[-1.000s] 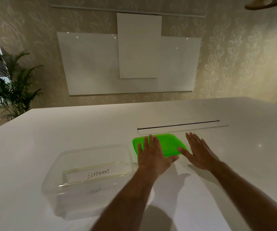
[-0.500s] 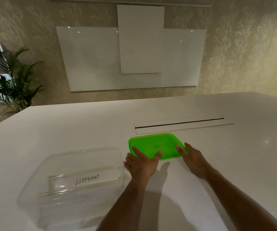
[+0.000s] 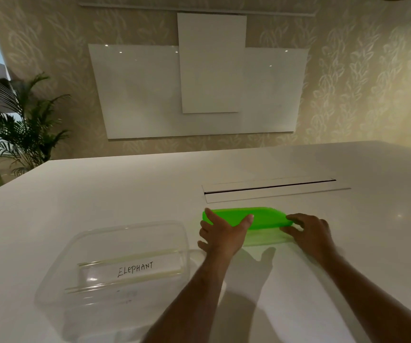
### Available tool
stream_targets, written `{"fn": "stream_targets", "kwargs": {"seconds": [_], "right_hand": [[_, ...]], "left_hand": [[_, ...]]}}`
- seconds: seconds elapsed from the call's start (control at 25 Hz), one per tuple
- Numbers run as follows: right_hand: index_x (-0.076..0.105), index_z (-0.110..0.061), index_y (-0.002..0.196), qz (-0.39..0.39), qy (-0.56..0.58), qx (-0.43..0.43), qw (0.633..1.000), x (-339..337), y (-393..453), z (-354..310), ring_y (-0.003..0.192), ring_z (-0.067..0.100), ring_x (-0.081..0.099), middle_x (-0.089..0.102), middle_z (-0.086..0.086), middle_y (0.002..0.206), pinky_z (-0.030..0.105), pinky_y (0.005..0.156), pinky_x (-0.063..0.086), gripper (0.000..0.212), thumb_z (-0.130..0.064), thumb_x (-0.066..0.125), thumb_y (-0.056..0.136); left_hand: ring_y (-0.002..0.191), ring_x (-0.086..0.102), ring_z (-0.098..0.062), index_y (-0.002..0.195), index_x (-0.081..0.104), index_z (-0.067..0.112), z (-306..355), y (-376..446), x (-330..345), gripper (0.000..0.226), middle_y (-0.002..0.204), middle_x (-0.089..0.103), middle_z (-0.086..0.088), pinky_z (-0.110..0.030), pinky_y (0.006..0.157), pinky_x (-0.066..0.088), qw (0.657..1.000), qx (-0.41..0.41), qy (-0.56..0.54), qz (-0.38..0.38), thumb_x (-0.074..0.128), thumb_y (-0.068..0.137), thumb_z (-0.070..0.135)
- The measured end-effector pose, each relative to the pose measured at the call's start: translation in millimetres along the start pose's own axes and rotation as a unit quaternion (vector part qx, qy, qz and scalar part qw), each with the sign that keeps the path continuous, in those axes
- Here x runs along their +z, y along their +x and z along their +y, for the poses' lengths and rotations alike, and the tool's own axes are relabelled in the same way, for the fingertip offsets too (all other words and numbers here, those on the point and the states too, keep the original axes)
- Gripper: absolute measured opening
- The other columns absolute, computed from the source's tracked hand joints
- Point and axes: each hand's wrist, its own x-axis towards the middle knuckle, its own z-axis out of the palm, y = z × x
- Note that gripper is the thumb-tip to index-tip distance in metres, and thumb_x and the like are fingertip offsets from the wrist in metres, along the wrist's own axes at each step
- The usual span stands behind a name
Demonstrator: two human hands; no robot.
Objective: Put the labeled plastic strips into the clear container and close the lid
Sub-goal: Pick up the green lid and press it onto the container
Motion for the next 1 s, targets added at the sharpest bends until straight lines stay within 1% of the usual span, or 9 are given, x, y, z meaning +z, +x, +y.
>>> {"fn": "stream_targets", "kwargs": {"seconds": [0.12,0.24,0.32,0.4,0.52,0.6,0.76,0.84,1.0], "right_hand": [[0.077,-0.02,0.092,0.055,0.042,-0.014,0.997,-21.2,8.7,-1.8,0.08,0.022,0.07,0.077,0.001,0.101,0.034,0.084,0.051,0.026,-0.028,0.086,0.069],[0.072,-0.024,0.092,0.069,0.146,-0.024,0.987,-47.5,21.2,-11.6,0.078,0.011,0.067,0.076,-0.006,0.09,0.031,0.083,0.051,0.025,-0.024,0.085,0.07],[0.068,-0.028,0.092,0.057,0.272,-0.026,0.96,-66.5,27.7,-25.0,0.071,0.001,0.065,0.073,-0.014,0.075,0.021,0.075,0.053,0.025,-0.024,0.08,0.07],[0.068,-0.028,0.101,0.072,0.355,-0.033,0.932,-83.9,33.0,-38.8,0.064,0.0,0.063,0.071,-0.013,0.074,0.014,0.067,0.054,0.028,-0.013,0.074,0.079],[0.066,-0.022,0.116,0.089,0.419,-0.014,0.904,-101.5,34.4,-62.9,0.054,0.004,0.06,0.063,-0.004,0.08,0.018,0.052,0.055,0.035,-0.005,0.068,0.086],[0.064,-0.018,0.12,0.081,0.438,0.011,0.895,-106.0,34.9,-75.7,0.049,0.004,0.059,0.066,-0.006,0.074,0.018,0.046,0.052,0.034,-0.008,0.067,0.088],[0.065,-0.017,0.117,0.019,0.465,0.05,0.884,-104.6,32.4,-95.6,0.044,0.003,0.056,0.07,-0.012,0.064,0.017,0.042,0.048,0.035,-0.017,0.07,0.083],[0.065,-0.015,0.118,-0.014,0.459,0.056,0.887,-99.5,30.2,-103.8,0.044,0.003,0.055,0.07,-0.011,0.066,0.016,0.042,0.047,0.041,-0.021,0.071,0.078],[0.066,-0.013,0.12,-0.075,0.429,0.042,0.899,-82.6,24.3,-127.3,0.051,0.006,0.057,0.072,-0.008,0.072,0.02,0.044,0.048,0.054,-0.027,0.074,0.068]], "left_hand": [[0.148,0.014,-0.033,0.155,-0.006,0.017,17.4,-7.8,-12.1,0.127,0.162,0.015,-0.013,-0.056,0.118,0.015,0.998,0.027,-0.061,-0.005,0.064,0.068,0.078],[0.149,0.014,-0.03,0.156,-0.002,0.016,34.4,-13.7,-26.2,0.126,0.163,0.016,-0.008,-0.056,0.118,0.016,0.993,0.076,-0.095,-0.009,0.067,0.068,0.074],[0.148,0.017,-0.03,0.156,0.003,0.015,42.6,-17.2,-37.5,0.123,0.161,0.021,-0.008,-0.055,0.118,0.018,0.99,0.111,-0.089,0.004,0.068,0.069,0.073],[0.144,0.024,-0.03,0.155,0.013,0.013,47.8,-18.7,-49.6,0.115,0.156,0.028,-0.009,-0.053,0.116,0.024,0.986,0.145,-0.079,0.028,0.069,0.071,0.069],[0.126,0.048,-0.03,0.144,0.041,0.01,51.5,-17.5,-73.3,0.083,0.138,0.045,-0.012,-0.045,0.106,0.042,0.971,0.196,-0.128,0.043,0.074,0.079,0.05],[0.103,0.063,-0.027,0.125,0.059,0.01,51.4,-16.8,-92.1,0.05,0.12,0.059,-0.01,-0.043,0.09,0.055,0.956,0.217,-0.192,0.038,0.074,0.084,0.034],[0.057,0.066,-0.018,0.102,0.063,0.011,41.2,-20.6,-130.8,0.013,0.089,0.071,-0.007,-0.031,0.052,0.057,0.929,0.185,-0.302,-0.105,0.068,0.091,0.016],[0.053,0.066,-0.018,0.097,0.065,0.011,32.1,-22.3,-149.3,0.009,0.08,0.075,-0.005,-0.028,0.048,0.055,0.923,0.182,-0.297,-0.162,0.068,0.091,0.018],[0.049,0.063,-0.019,0.103,0.068,0.004,12.9,-23.9,-177.1,0.024,0.078,0.076,-0.01,-0.023,0.049,0.051,0.929,0.182,-0.247,-0.206,0.066,0.092,0.025]]}}
